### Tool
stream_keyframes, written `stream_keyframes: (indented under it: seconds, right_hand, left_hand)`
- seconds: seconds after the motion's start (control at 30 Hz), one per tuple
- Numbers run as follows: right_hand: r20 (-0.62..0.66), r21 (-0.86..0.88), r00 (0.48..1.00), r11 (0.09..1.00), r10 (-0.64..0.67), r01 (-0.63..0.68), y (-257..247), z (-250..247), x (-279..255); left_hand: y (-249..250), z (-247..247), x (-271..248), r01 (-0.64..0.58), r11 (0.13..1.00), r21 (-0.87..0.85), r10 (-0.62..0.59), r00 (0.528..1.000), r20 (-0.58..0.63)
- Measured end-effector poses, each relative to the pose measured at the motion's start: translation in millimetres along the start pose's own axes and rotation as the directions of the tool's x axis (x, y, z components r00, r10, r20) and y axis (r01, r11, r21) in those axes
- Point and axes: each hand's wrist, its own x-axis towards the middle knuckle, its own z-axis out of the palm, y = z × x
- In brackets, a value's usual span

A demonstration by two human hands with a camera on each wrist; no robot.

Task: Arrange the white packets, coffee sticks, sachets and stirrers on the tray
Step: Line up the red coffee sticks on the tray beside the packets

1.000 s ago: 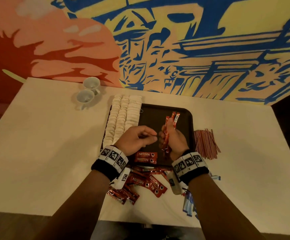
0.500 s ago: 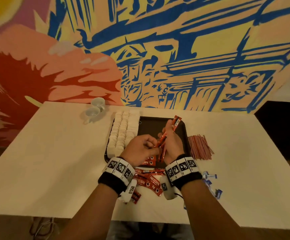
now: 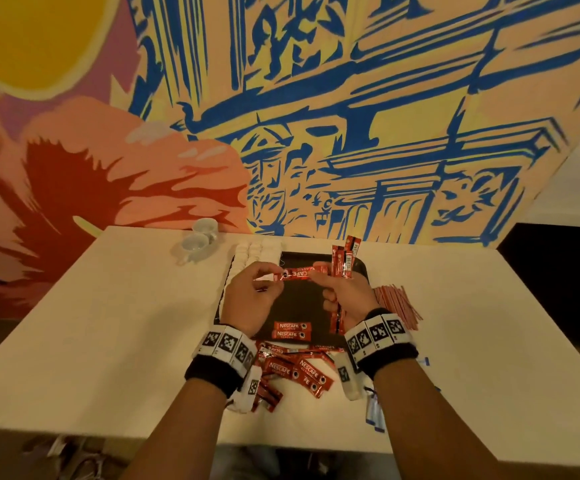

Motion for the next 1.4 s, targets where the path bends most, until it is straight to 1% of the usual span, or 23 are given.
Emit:
stream_keyframes:
  seconds: [0.07, 0.1, 0.17, 0.23, 0.33, 0.4, 0.43, 0.5, 0.6, 0.67, 0.77, 0.8, 0.83, 0.9, 0.93, 0.97, 1.07, 1.13, 1.27, 1.4]
  right_hand:
    - [0.016, -0.026, 0.999, 0.999, -0.033, 0.034, 2.5, -5.4, -1.5]
    - [0.024, -0.046, 0.999, 0.998, -0.047, 0.048, 2.8, -7.0, -2.6]
    - [0.045, -0.074, 0.997, 0.995, -0.064, 0.067, 2.5, -9.4, -4.3]
    - [0.062, -0.086, 0.995, 0.993, -0.075, 0.081, 2.2, -11.7, -5.8]
    - [0.091, -0.156, 0.993, 0.984, -0.074, 0.088, 2.8, -18.0, -8.1]
    - [0.129, -0.265, 0.991, 0.961, -0.044, 0.078, 1.7, -22.4, -11.1]
    - [0.153, -0.323, 0.988, 0.943, -0.033, 0.081, 1.1, -24.2, -11.9]
    - [0.208, -0.408, 0.978, 0.906, -0.028, 0.113, 0.3, -25.0, -12.1]
    - [0.254, -0.466, 0.967, 0.871, -0.033, 0.152, 0.9, -17.1, -10.6]
    - [0.261, -0.439, 0.964, 0.884, -0.047, 0.162, 3.8, -11.8, -8.2]
    - [0.185, -0.255, 0.978, 0.957, -0.091, 0.137, 9.6, -11.5, -3.4]
    - [0.159, -0.197, 0.984, 0.973, -0.087, 0.118, 11.7, -12.9, -2.0]
    - [0.14, -0.148, 0.987, 0.984, -0.083, 0.103, 14.1, -14.6, -0.6]
    - [0.12, -0.08, 0.99, 0.994, -0.07, 0.08, 18.6, -15.1, 1.5]
    - [0.117, -0.055, 0.991, 0.996, -0.058, 0.065, 20.0, -14.0, 1.2]
    - [0.111, -0.033, 0.993, 0.998, -0.049, 0.053, 22.0, -12.6, 2.0]
    - [0.072, 0.005, 0.997, 1.0, -0.022, 0.022, 26.2, -11.0, 3.0]
    - [0.039, 0.032, 0.999, 0.999, 0.001, -0.002, 28.7, -14.7, 5.2]
    - [-0.012, 0.049, 0.999, 0.998, 0.047, -0.046, 34.9, -22.8, 12.8]
    - [-0.066, 0.056, 0.994, 0.995, 0.081, -0.078, 44.9, -20.0, 23.9]
  left_hand:
    - [4.7, -4.7, 0.0, 0.058, 0.981, -0.187, -0.05, 0.998, 0.05]
    - [8.1, -5.9, -1.6, 0.068, 0.968, -0.241, -0.055, 0.997, 0.06]
    - [13.7, -6.1, -3.6, 0.063, 0.953, -0.296, -0.05, 0.997, 0.051]
    - [14.1, -6.1, -2.9, 0.05, 0.949, -0.312, -0.041, 0.999, 0.036]
    - [10.1, -6.8, 2.0, 0.018, 0.975, -0.223, -0.016, 1.0, 0.009]
    - [8.4, -6.4, 4.3, -0.019, 0.988, -0.153, 0.022, 1.0, 0.016]
    - [9.3, -5.5, 4.4, -0.039, 0.992, -0.117, 0.044, 0.998, 0.036]
    - [13.0, -4.5, 5.4, -0.078, 0.996, -0.036, 0.082, 0.99, 0.118]
    - [20.5, -2.0, 8.9, -0.109, 0.994, 0.025, 0.1, 0.962, 0.255]
    - [24.0, 0.7, 12.0, -0.096, 0.995, 0.001, 0.092, 0.961, 0.26]
    - [22.4, 1.6, 13.6, -0.036, 0.997, -0.069, 0.049, 0.979, 0.199]
    - [20.2, 0.8, 11.9, 0.005, 0.997, -0.083, 0.013, 0.977, 0.215]
    - [16.7, 0.1, 9.0, 0.047, 0.996, -0.079, -0.026, 0.966, 0.256]
    - [11.9, 1.4, -0.1, 0.098, 0.995, -0.035, -0.079, 0.93, 0.359]
    - [9.9, 3.4, -4.2, 0.111, 0.993, -0.026, -0.092, 0.917, 0.387]
    - [7.9, 5.8, -6.9, 0.12, 0.992, -0.033, -0.098, 0.916, 0.39]
    - [1.5, 8.3, -6.8, 0.136, 0.989, -0.055, -0.108, 0.929, 0.353]
    - [-1.4, 5.1, -4.3, 0.128, 0.992, -0.015, -0.114, 0.926, 0.361]
    - [-7.9, -4.5, 6.1, 0.062, 0.987, 0.151, -0.117, 0.914, 0.389]
    - [-12.5, -1.0, 17.2, -0.018, 0.954, 0.301, -0.086, 0.941, 0.328]
